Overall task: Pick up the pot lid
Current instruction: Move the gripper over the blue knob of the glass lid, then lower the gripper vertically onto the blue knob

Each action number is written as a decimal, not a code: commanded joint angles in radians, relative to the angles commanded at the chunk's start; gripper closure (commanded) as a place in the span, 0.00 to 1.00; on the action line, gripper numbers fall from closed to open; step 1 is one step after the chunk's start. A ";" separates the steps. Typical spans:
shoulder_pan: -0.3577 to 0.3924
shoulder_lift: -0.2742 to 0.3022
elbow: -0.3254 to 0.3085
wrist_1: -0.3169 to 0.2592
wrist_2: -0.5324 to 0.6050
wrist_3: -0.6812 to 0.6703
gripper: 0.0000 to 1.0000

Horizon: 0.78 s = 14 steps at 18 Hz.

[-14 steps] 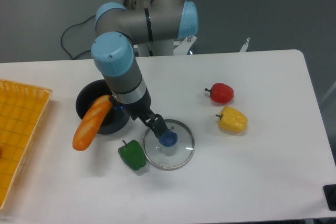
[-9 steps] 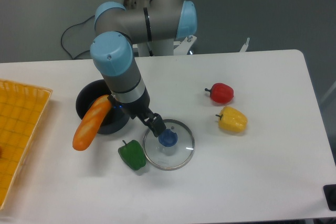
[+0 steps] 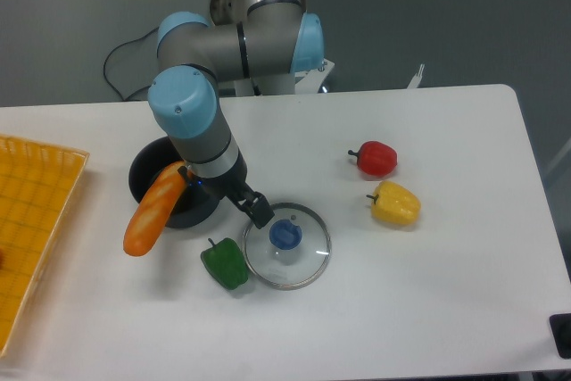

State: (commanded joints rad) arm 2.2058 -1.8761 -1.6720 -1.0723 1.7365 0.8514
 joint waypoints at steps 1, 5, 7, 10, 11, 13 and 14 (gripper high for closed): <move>0.017 0.002 -0.002 0.000 0.000 -0.002 0.00; 0.049 -0.014 -0.006 0.003 -0.011 0.004 0.00; 0.075 -0.020 0.000 0.006 -0.018 0.006 0.00; 0.095 -0.049 -0.002 0.012 -0.020 -0.003 0.00; 0.095 -0.066 -0.002 0.011 -0.021 -0.012 0.00; 0.107 -0.097 -0.002 0.011 -0.023 -0.064 0.00; 0.113 -0.106 0.002 0.011 -0.032 -0.093 0.00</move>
State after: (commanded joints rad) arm 2.3193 -1.9818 -1.6705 -1.0615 1.7043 0.7581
